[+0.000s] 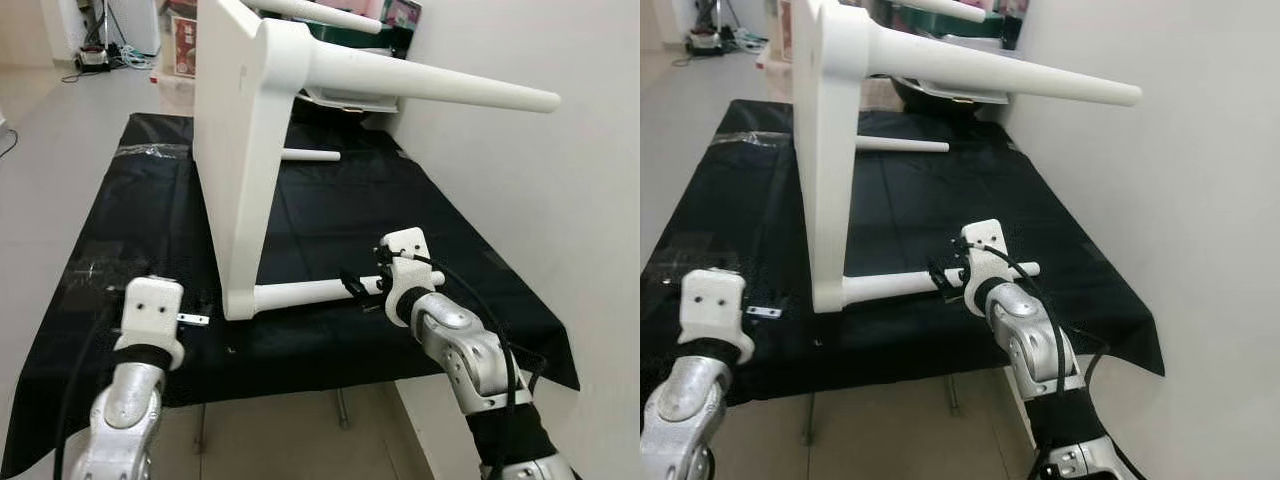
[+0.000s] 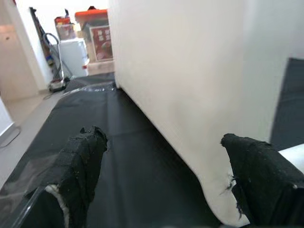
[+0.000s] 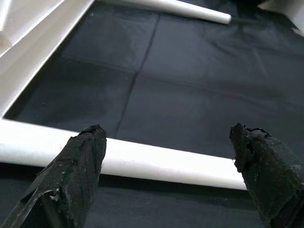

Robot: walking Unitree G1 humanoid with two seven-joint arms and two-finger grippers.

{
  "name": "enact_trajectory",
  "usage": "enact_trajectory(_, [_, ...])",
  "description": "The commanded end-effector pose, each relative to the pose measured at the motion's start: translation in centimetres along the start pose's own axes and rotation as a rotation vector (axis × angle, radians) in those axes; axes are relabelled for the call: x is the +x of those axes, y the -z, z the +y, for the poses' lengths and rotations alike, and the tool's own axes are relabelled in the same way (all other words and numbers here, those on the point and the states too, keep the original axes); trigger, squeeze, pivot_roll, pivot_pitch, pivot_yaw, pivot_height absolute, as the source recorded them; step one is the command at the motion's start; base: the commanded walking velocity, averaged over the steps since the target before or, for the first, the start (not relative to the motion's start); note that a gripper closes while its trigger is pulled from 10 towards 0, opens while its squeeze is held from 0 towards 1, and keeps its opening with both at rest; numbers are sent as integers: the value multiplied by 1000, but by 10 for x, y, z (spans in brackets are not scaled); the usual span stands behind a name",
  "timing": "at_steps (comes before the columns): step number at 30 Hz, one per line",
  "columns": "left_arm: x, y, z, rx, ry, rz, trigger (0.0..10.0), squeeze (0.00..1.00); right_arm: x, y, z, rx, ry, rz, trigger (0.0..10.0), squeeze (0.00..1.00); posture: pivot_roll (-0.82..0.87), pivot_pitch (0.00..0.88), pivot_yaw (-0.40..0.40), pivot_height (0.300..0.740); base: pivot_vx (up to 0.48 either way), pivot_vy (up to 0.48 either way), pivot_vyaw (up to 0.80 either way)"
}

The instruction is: Building children table

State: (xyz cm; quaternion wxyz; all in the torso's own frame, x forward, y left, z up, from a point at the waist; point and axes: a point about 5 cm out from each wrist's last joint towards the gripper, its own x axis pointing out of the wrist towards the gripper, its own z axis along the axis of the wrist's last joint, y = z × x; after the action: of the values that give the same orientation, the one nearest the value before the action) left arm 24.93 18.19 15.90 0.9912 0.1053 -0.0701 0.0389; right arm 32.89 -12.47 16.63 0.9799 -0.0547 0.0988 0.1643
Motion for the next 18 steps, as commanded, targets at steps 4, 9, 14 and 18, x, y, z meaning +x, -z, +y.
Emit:
enact_trajectory(4, [-10, -5, -5, -23, 6, -40, 10000, 0, -3, 4, 1, -12, 13, -11, 10000, 0, 113, 0, -147, 740, 0, -194, 0])
enact_trajectory(9, [-18, -7, -19, -17, 77, -64, 10000, 0, -2, 5, -4, -27, 50, -18, 10000, 0, 119, 0, -153, 740, 0, -267, 0])
enact_trajectory(14, [-15, -10, -24, -23, 104, -73, 10000, 0, 0, 0, -23, -43, 166, -39, 10000, 0, 118, 0, -153, 740, 0, -438, 0])
enact_trajectory(18, [-13, -9, -24, -18, 104, -75, 10000, 0, 0, -11, -36, -125, 241, -102, 10000, 0, 117, 0, -150, 740, 0, -480, 0])
